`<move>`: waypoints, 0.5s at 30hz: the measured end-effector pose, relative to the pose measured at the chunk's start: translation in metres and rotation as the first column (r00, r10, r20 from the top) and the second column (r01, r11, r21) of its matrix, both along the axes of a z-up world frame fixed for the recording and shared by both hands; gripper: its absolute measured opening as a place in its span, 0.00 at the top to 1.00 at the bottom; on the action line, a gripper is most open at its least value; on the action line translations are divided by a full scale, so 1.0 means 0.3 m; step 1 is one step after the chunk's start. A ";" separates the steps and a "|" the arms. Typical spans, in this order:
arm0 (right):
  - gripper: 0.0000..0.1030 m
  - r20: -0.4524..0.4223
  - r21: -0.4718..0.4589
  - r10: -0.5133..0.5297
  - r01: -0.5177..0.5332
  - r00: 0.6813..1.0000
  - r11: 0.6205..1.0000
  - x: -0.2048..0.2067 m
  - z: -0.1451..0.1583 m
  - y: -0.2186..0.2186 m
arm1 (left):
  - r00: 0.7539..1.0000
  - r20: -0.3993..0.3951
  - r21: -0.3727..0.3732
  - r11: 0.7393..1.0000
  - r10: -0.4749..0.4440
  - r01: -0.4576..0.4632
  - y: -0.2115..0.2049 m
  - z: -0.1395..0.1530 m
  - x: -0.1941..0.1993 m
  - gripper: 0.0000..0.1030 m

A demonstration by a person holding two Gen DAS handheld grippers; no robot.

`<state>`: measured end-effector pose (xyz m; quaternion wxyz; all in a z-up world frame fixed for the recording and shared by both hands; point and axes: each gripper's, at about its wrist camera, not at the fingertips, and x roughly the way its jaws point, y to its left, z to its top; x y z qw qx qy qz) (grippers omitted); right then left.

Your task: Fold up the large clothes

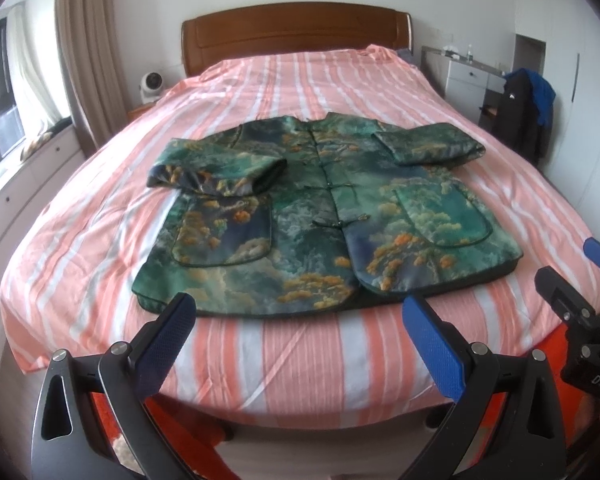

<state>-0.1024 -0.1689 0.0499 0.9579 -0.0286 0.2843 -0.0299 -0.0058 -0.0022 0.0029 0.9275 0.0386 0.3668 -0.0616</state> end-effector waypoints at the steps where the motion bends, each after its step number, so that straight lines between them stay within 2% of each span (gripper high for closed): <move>1: 0.00 -0.002 0.001 0.000 0.000 1.000 1.000 -0.001 -0.002 0.001 | 1.000 -0.002 -0.002 1.000 0.001 -0.001 0.003 -0.001 0.000 0.00; 15: 0.00 -0.011 -0.007 0.020 -0.020 1.000 1.000 0.001 -0.009 0.020 | 1.000 -0.014 -0.007 1.000 0.003 -0.003 0.008 -0.010 0.000 0.00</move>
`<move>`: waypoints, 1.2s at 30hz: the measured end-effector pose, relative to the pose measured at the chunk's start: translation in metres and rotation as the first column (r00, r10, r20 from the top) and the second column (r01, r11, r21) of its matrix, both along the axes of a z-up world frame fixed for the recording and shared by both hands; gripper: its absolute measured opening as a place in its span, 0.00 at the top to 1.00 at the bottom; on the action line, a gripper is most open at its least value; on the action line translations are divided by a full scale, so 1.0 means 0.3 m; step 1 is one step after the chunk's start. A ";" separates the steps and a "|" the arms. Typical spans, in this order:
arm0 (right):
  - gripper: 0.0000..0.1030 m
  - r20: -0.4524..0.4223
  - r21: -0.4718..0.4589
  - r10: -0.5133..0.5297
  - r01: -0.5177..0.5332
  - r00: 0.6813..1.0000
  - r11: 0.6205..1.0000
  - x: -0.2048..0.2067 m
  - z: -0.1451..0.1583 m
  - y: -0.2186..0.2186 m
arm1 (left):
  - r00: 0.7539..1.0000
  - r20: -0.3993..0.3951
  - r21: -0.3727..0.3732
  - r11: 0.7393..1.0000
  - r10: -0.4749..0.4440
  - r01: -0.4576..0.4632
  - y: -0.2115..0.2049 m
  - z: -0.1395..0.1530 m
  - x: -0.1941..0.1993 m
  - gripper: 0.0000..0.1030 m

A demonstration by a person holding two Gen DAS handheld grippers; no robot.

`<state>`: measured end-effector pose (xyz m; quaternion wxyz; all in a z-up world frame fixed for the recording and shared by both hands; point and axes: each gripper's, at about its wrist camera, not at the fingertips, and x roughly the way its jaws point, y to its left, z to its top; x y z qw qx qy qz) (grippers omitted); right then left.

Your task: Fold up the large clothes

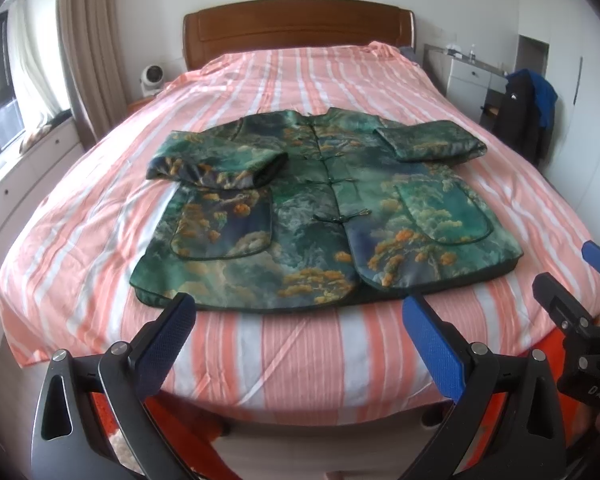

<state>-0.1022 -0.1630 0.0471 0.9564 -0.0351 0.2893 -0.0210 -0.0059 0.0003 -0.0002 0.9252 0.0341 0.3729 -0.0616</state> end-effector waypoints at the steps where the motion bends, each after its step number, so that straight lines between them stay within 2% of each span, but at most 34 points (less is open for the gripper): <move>1: 0.00 0.001 0.000 -0.001 0.001 1.000 1.000 -0.001 0.000 0.000 | 1.000 -0.001 0.000 1.000 0.000 0.000 0.000 0.000 0.001 0.00; 36: 0.00 0.000 0.005 0.005 -0.005 1.000 1.000 -0.001 0.000 0.003 | 1.000 -0.002 0.003 1.000 -0.004 0.004 -0.007 -0.003 -0.002 0.00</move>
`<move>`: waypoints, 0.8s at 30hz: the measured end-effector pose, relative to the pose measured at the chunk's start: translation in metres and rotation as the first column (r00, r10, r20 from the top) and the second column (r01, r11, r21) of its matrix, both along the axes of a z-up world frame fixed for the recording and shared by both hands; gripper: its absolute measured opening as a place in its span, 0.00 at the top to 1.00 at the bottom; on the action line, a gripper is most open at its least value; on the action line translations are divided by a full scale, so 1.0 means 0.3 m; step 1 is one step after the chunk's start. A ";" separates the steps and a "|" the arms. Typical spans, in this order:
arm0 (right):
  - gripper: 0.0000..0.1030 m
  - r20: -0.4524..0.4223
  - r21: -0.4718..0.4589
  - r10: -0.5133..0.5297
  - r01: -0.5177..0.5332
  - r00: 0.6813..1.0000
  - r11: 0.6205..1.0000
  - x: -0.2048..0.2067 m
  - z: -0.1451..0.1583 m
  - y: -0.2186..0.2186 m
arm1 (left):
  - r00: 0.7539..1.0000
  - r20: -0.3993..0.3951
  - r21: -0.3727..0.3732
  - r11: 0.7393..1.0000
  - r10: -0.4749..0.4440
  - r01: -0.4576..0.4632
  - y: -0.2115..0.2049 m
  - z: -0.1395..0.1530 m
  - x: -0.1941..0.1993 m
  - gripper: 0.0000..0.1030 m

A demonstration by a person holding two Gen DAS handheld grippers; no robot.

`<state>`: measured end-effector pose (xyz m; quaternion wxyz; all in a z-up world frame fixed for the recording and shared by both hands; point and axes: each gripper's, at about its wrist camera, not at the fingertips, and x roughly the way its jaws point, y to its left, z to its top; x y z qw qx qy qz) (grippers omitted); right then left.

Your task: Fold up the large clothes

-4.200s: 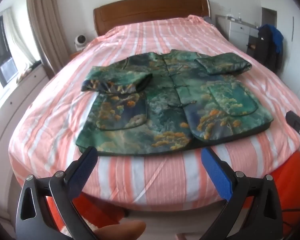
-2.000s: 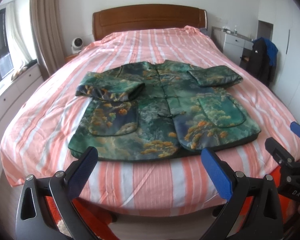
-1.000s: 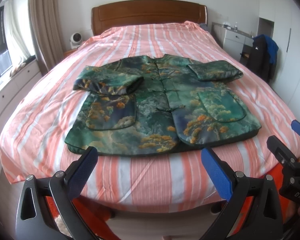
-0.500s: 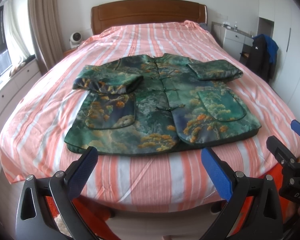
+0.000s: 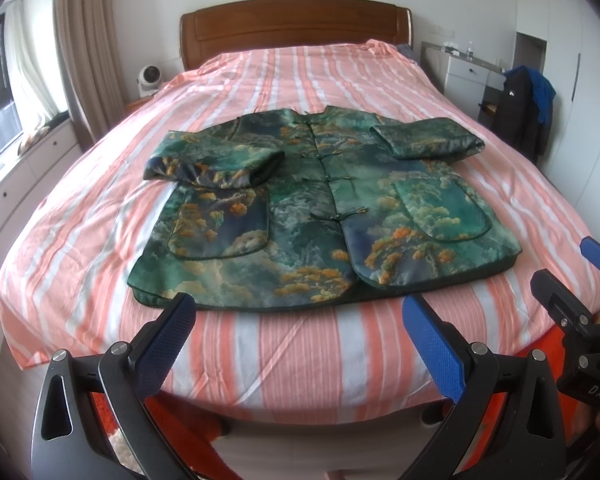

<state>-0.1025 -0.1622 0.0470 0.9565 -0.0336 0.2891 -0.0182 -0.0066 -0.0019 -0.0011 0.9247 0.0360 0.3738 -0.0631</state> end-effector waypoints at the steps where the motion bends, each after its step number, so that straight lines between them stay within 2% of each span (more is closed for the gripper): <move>1: 0.00 0.000 0.000 0.000 0.000 1.000 1.000 0.000 0.000 0.000 | 1.000 -0.001 -0.001 1.000 0.001 -0.001 0.000 0.000 0.001 0.00; 8: 0.00 0.005 0.002 -0.003 0.003 1.000 1.000 0.000 0.002 -0.003 | 1.000 -0.012 0.004 1.000 -0.002 0.002 -0.013 -0.007 0.001 0.00; 11: 0.00 0.005 0.008 -0.007 0.007 1.000 1.000 0.010 0.001 -0.015 | 0.999 -0.042 -0.035 0.999 -0.011 0.010 0.019 -0.017 0.034 0.00; 14: 0.00 -0.006 0.074 -0.003 0.003 1.000 0.997 0.029 0.000 -0.075 | 0.996 -0.089 -0.103 0.994 0.027 -0.036 0.154 -0.045 0.136 0.00; 18: 0.00 -0.001 0.227 -0.020 0.020 1.000 0.974 0.109 -0.022 -0.280 | 0.978 -0.181 -0.132 0.983 0.100 -0.125 0.412 -0.134 0.338 0.00; 21: 0.00 -0.091 0.322 0.039 -0.007 0.995 0.947 0.244 -0.102 -0.456 | 0.951 -0.264 -0.115 0.974 0.159 -0.195 0.577 -0.234 0.480 0.01; 22: 0.00 -0.165 0.356 0.038 0.024 0.985 0.934 0.307 -0.157 -0.530 | 0.940 -0.297 -0.111 0.972 0.168 -0.208 0.612 -0.268 0.517 0.01; 24: 0.00 -0.249 0.420 0.050 0.061 0.967 0.906 0.374 -0.231 -0.616 | 0.915 -0.376 -0.144 0.966 0.148 -0.215 0.660 -0.343 0.578 0.01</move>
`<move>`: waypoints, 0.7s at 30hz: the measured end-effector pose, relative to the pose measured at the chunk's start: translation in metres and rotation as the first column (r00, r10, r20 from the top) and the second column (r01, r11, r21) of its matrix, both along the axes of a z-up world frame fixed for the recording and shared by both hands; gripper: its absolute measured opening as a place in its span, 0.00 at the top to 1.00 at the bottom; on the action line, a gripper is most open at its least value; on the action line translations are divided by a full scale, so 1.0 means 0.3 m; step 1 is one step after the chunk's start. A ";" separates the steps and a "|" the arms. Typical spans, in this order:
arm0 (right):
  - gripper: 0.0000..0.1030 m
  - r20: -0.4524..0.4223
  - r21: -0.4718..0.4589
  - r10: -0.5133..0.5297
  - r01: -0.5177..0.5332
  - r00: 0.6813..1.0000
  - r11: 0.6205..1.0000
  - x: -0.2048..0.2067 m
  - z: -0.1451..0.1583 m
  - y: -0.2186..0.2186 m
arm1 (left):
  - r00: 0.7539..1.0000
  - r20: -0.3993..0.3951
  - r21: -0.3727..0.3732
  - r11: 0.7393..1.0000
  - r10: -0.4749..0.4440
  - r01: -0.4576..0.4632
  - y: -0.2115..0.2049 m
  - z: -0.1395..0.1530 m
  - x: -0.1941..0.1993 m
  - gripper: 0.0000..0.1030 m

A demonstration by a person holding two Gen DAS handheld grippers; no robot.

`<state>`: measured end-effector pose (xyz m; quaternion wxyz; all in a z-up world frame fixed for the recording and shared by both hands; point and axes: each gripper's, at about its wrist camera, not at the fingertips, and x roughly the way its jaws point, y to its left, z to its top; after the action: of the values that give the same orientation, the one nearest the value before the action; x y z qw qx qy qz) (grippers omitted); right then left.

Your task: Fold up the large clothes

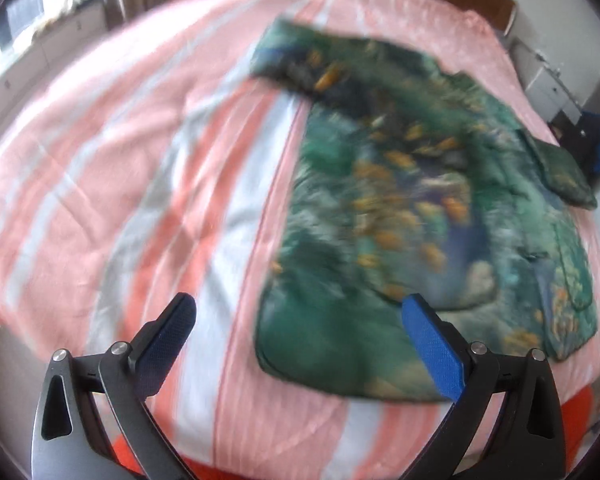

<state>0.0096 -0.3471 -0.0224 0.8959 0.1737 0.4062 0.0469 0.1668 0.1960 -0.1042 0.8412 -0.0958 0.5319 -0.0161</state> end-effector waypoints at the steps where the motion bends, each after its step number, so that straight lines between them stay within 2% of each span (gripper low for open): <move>1: 0.00 -0.048 0.044 0.002 0.001 0.999 0.999 0.038 -0.045 -0.044 | 0.999 -0.035 -0.045 0.999 -0.019 0.017 0.005 -0.034 0.023 0.01; 4: 0.00 -0.110 0.061 0.004 0.003 0.994 0.998 0.120 -0.122 -0.086 | 0.994 -0.084 -0.084 0.994 -0.070 0.063 -0.031 -0.092 0.053 0.01; 7: 0.03 -0.154 0.053 0.051 -0.043 0.987 0.998 0.186 -0.178 -0.058 | 0.991 -0.095 0.006 0.995 -0.094 0.095 -0.096 -0.131 0.059 0.03; 8: 0.08 -0.176 0.057 0.054 -0.044 0.983 0.997 0.204 -0.196 -0.049 | 0.991 -0.091 0.023 0.995 -0.097 0.099 -0.109 -0.132 0.054 0.21; 9: 0.28 -0.203 0.050 0.044 -0.035 0.978 0.998 0.221 -0.214 -0.037 | 0.989 -0.090 0.024 0.993 -0.116 0.118 -0.129 -0.128 0.039 0.34; 10: 0.49 -0.206 0.048 0.045 -0.036 0.978 0.998 0.228 -0.219 -0.032 | 0.989 -0.089 0.040 0.991 -0.121 0.125 -0.140 -0.114 0.029 0.59; 11: 0.58 -0.209 0.050 0.051 -0.041 0.977 0.998 0.230 -0.216 -0.022 | 0.989 -0.082 0.073 0.989 -0.123 0.129 -0.156 -0.089 0.019 0.82; 12: 0.81 -0.211 0.029 0.050 -0.044 0.976 0.999 0.227 -0.200 -0.009 | 0.989 -0.069 0.090 0.986 -0.134 0.140 -0.167 -0.066 0.003 0.84; 13: 0.86 -0.206 0.013 0.047 -0.046 0.977 0.999 0.219 -0.179 -0.003 | 0.988 -0.056 0.093 0.985 -0.142 0.147 -0.167 -0.047 -0.010 0.85; 17: 0.88 -0.145 -0.043 0.064 -0.070 0.987 0.997 0.148 -0.034 0.037 | 0.986 -0.025 0.063 0.984 -0.165 0.167 -0.144 0.047 -0.088 0.87; 21: 0.88 -0.135 -0.069 0.081 -0.091 0.988 0.994 0.047 0.044 0.047 | 0.985 -0.049 0.053 0.984 -0.165 0.168 -0.106 0.046 -0.204 0.87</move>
<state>0.0238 -0.3331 -0.0093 0.8701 0.1253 0.4731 0.0586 0.1056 0.1642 -0.0902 0.8274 -0.0275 0.5567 -0.0693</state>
